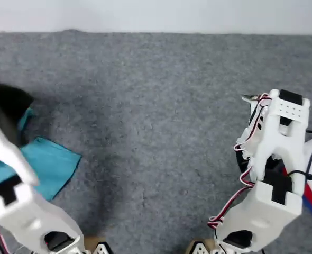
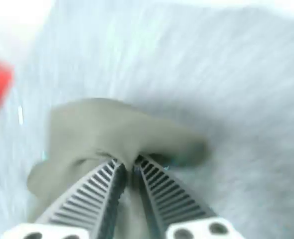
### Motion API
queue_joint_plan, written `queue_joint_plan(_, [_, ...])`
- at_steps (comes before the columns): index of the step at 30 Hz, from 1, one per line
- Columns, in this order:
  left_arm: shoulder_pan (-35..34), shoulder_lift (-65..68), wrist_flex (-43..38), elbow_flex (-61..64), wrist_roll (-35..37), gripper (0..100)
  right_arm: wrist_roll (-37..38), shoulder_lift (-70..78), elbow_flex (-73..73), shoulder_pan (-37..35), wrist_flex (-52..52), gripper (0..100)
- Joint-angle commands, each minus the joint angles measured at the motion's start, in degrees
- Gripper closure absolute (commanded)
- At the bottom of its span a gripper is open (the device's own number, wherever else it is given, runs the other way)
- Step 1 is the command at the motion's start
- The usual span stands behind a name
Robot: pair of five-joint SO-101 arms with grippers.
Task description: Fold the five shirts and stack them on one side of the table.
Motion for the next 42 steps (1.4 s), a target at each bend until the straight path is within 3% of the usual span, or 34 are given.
queue_joint_plan(1, [14.1, -18.4, 1.7, -0.9, 1.1, 99, 0.3, -2.3, -0.1, -0.5, 1.7, 73.1])
queue_joint_plan(9, [51.9, -34.8, 1.6, -0.9, 1.3, 99, 0.3, -2.3, -0.1, -0.4, 1.7, 73.1])
queue_joint_plan(12, [59.3, -36.6, 1.6, -0.9, 4.0, 99, 0.3, -2.3, -0.1, -0.4, 1.7, 73.1])
queue_joint_plan(18, [50.7, -35.5, 1.4, 8.5, 10.1, 98, 0.4, -2.3, -0.1, -0.5, 1.8, 72.9])
queue_joint_plan(21, [46.2, -36.0, 1.5, 15.1, 17.0, 92, 0.6, -2.4, -0.1, -0.7, 1.8, 72.3])
queue_joint_plan(26, [37.9, -36.0, 1.6, 23.9, 24.1, 78, 0.6, -2.9, -0.1, -2.7, 1.9, 58.9])
queue_joint_plan(30, [35.0, -36.0, 1.6, 31.1, 23.9, 78, 0.6, -2.9, -0.1, -6.4, 2.0, 51.9])
queue_joint_plan(34, [28.9, -35.4, 1.5, 33.0, 23.9, 78, 1.5, -4.4, 0.0, -14.3, 2.2, 51.9])
queue_joint_plan(38, [18.4, -35.3, 1.5, 34.2, 23.6, 77, 6.7, -10.2, 0.0, -27.0, 2.3, 51.9])
queue_joint_plan(42, [7.8, -35.9, 1.6, 41.1, 15.1, 77, 9.3, -17.2, 0.4, -42.2, 2.4, 51.9])
